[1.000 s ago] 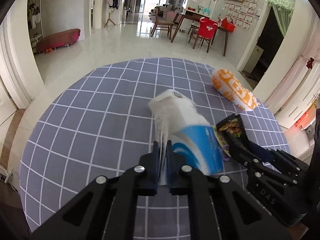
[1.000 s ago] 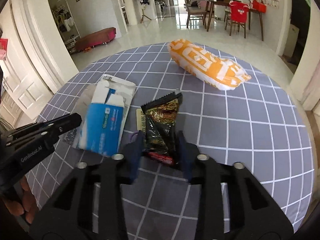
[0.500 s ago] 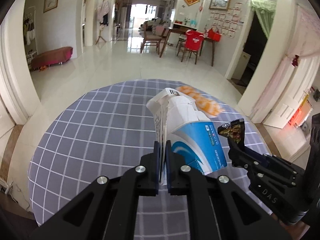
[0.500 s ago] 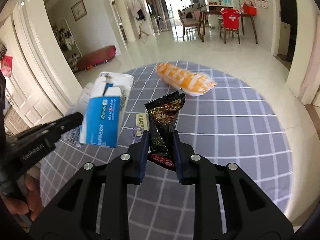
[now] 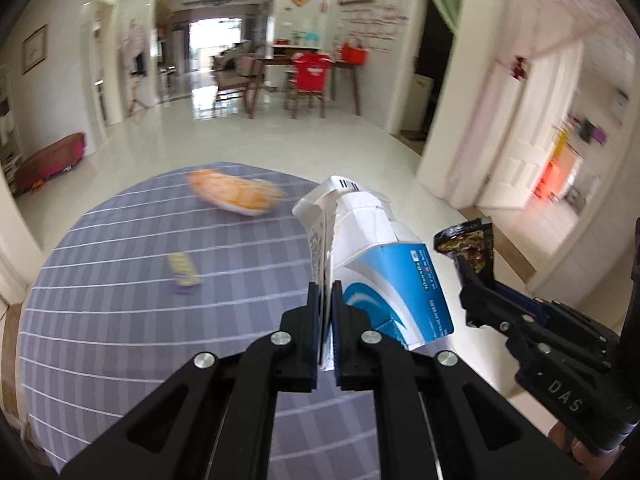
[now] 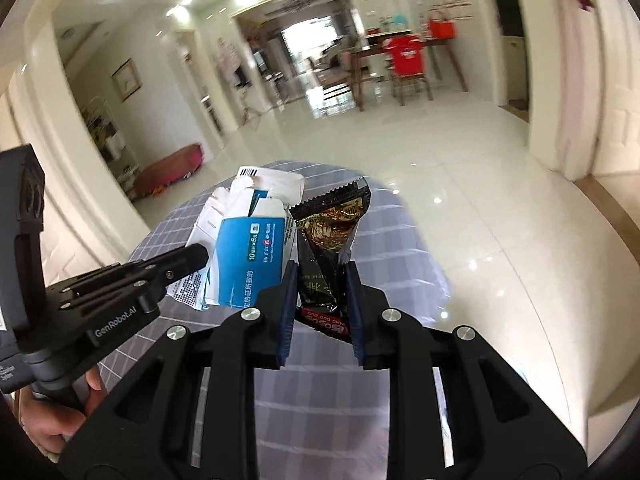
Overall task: Collect trash
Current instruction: 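Carry white-blue box and chocolate wrapper over the basin, open both tools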
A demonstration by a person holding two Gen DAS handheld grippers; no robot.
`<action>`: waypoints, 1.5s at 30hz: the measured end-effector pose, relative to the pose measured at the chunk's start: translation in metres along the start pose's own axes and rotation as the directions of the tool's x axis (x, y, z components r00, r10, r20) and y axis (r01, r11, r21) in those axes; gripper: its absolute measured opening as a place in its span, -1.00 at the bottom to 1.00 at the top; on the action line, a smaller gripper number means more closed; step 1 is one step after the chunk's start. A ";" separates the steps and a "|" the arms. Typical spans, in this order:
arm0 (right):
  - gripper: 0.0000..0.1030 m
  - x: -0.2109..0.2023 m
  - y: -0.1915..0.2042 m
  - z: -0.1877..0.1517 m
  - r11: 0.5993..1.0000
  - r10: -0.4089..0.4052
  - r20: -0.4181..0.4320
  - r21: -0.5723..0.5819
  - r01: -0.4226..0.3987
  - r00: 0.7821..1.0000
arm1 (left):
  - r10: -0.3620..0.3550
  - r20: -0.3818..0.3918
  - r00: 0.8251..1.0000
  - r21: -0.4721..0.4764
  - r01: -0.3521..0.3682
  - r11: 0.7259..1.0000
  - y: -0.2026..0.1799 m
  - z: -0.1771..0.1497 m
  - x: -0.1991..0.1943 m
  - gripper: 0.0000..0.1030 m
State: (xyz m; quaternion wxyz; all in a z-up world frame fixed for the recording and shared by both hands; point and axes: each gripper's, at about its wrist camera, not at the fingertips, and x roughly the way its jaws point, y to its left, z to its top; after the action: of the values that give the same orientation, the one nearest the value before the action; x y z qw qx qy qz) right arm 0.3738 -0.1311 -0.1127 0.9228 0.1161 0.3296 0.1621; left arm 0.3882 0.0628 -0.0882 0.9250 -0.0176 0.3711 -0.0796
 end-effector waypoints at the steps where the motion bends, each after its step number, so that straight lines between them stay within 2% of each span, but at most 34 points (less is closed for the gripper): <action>1: -0.55 -0.007 -0.009 -0.003 1.000 -0.011 0.007 0.016 0.011 1.000 | -0.015 -0.008 1.000 0.017 0.015 1.000 -0.014 -0.002 0.003 -0.89; 7: -0.55 -0.062 -0.090 -0.031 0.984 -0.103 0.055 0.152 0.094 0.993 | -0.093 -0.068 0.993 0.121 0.101 0.987 -0.097 -0.017 0.022 -0.89; 12: -0.55 -0.095 -0.138 -0.057 0.961 -0.166 0.065 0.234 0.147 0.984 | -0.145 -0.140 0.979 0.196 0.171 0.965 -0.162 -0.036 0.044 -0.89; 17: -0.55 -0.128 -0.179 -0.082 0.928 -0.221 0.074 0.322 0.187 0.972 | -0.163 -0.189 0.968 0.251 0.208 0.945 -0.205 -0.052 0.064 -0.89; 22: -0.55 -0.143 -0.202 -0.098 0.900 -0.259 0.071 0.380 0.214 0.963 | -0.160 -0.212 0.964 0.273 0.215 0.938 -0.237 -0.058 0.080 -0.85; 23: -0.55 -0.145 -0.205 -0.102 0.896 -0.263 0.068 0.387 0.217 0.962 | -0.170 -0.221 0.960 0.270 0.228 0.935 -0.241 -0.058 0.083 -0.69; 24: -0.55 -0.146 -0.206 -0.102 0.893 -0.267 0.066 0.392 0.221 0.962 | -0.159 -0.235 0.959 0.274 0.223 0.936 -0.246 -0.059 0.087 -0.10; 26: -0.54 -0.144 -0.212 -0.101 0.889 -0.268 0.062 0.399 0.223 0.961 | -0.106 -0.227 0.968 0.287 0.171 0.943 -0.252 -0.060 0.093 0.66; 28: -0.54 -0.142 -0.217 -0.102 0.887 -0.267 0.057 0.405 0.222 0.962 | -0.073 -0.199 0.977 0.304 0.132 0.944 -0.255 -0.061 0.091 0.65; 32: -0.54 -0.139 -0.220 -0.101 0.885 -0.259 0.049 0.412 0.217 0.965 | -0.060 -0.202 0.978 0.325 0.125 0.937 -0.265 -0.066 0.088 0.65; 45: -0.54 -0.125 -0.223 -0.100 0.893 -0.231 0.038 0.405 0.196 0.972 | -0.079 -0.200 0.977 0.299 0.138 0.944 -0.248 -0.061 0.076 0.65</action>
State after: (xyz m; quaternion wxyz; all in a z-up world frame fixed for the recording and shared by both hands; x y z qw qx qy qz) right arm 0.2678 -0.3722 -0.1887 0.9050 0.2716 0.3271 -0.0158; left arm 0.3670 -0.1928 -0.1619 0.8718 0.1156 0.4369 -0.1893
